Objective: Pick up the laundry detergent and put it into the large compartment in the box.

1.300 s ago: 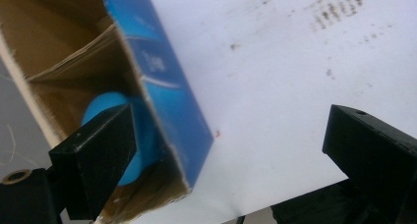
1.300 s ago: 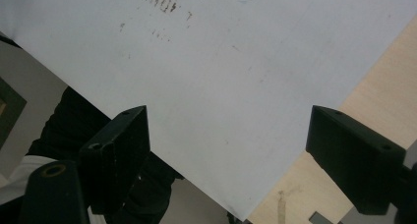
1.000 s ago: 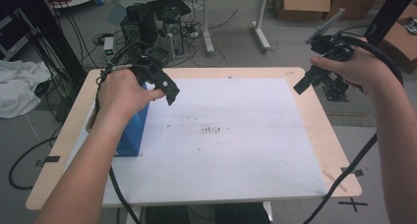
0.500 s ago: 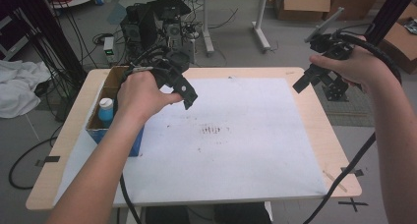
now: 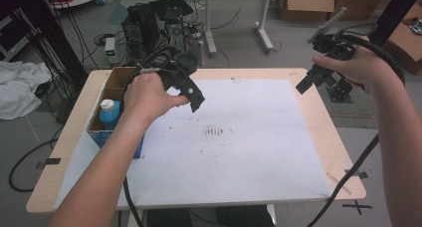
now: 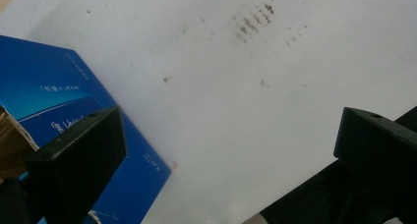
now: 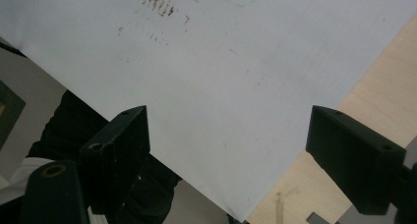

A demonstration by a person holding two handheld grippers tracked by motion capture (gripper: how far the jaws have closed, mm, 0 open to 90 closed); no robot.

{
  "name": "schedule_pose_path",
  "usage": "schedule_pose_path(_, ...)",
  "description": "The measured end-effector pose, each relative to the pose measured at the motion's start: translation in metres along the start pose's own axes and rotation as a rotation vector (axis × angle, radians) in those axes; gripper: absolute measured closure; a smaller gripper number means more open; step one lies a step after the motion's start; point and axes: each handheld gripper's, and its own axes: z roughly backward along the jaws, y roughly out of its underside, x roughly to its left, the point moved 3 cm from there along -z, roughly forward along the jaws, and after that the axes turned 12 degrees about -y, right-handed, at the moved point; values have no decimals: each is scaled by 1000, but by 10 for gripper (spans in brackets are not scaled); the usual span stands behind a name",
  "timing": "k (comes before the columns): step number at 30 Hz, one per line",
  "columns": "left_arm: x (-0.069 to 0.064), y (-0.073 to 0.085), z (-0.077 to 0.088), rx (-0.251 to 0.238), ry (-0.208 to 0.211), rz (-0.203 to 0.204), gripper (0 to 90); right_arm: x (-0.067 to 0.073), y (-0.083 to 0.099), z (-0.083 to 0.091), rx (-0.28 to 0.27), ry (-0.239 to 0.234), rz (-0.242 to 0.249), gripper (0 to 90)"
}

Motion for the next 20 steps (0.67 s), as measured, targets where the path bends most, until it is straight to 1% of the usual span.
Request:
schedule_pose_path(7,1,1,1,0,0,-2,1,1,0,-1,4,3,13,168)
schedule_pose_path(10,0,1,1,1,3,-2,1,3,-1,-1,2,1,3,168)
schedule_pose_path(20,0,2,0,2,4,-5,1,3,0,-2,5,-1,9,168)
